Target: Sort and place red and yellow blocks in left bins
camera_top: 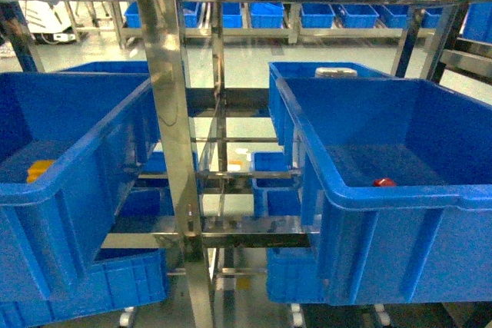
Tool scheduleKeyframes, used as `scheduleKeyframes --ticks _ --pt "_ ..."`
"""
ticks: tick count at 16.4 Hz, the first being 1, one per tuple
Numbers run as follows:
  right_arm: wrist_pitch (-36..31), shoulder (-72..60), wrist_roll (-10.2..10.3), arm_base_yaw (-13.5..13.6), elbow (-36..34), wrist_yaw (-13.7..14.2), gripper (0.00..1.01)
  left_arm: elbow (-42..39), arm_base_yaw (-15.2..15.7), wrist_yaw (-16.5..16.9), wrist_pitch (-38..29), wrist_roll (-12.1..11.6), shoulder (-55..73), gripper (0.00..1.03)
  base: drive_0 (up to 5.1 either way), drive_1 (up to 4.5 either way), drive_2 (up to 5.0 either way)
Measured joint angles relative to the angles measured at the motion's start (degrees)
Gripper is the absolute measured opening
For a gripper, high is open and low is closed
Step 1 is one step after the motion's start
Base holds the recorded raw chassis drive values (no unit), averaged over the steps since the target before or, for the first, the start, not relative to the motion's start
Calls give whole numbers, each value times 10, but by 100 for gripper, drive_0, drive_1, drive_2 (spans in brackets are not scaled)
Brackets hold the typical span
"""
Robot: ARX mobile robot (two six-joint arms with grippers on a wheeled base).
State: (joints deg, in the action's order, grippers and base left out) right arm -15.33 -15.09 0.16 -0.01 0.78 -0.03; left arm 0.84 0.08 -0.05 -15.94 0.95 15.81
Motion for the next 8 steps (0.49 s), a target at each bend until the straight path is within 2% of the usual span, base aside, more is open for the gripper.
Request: scheduleKeyframes --ticks 6,7,8 --pt "53 51 0 0 0 0 2 0 0 0 54 0 -54 2 0 0 0" --pt "89 76 0 0 0 0 2 0 0 0 61 0 -60 2 0 0 0" --pt "158 130 0 0 0 -1 2 0 0 0 125 0 -103 2 0 0 0"
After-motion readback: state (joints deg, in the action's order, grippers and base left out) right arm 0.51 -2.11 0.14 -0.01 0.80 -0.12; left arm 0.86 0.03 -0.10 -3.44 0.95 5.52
